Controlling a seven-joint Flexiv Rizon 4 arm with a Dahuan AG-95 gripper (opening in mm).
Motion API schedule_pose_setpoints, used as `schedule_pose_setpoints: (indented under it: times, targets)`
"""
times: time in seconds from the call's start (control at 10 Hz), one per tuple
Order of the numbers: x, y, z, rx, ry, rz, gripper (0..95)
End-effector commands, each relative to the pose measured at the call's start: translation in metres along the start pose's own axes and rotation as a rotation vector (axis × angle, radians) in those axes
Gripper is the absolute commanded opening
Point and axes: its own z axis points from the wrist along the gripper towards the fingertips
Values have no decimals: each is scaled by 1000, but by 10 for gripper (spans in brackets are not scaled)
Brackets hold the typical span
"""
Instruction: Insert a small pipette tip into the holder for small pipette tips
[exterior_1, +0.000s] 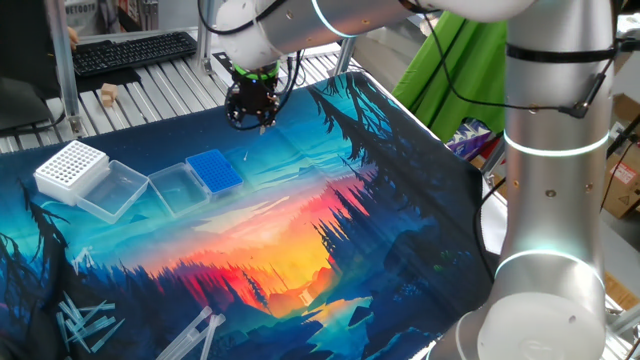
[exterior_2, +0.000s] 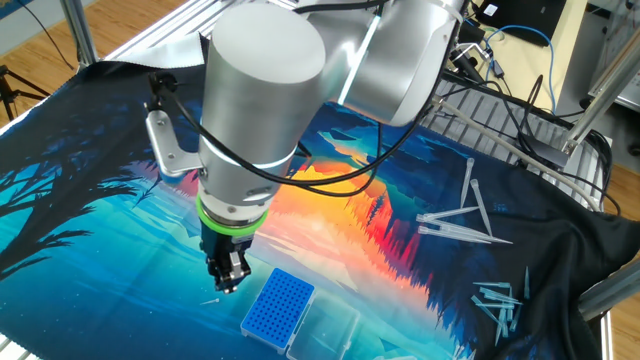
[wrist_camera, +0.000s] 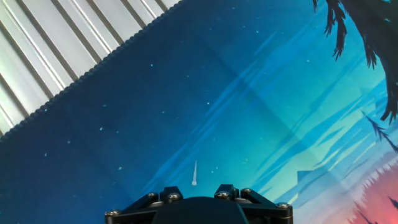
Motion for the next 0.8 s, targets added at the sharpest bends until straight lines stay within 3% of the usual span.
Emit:
schedule_pose_setpoints:
  times: [0.1,0.3,0.4,0.8]
  targets:
    - [-1,0,4,0,0,-18,380]
    - [-2,1,8,0,4,-119,380]
    - [-2,1,8,-1,5,-128,380]
    - [-2,1,8,1,17,-284,380]
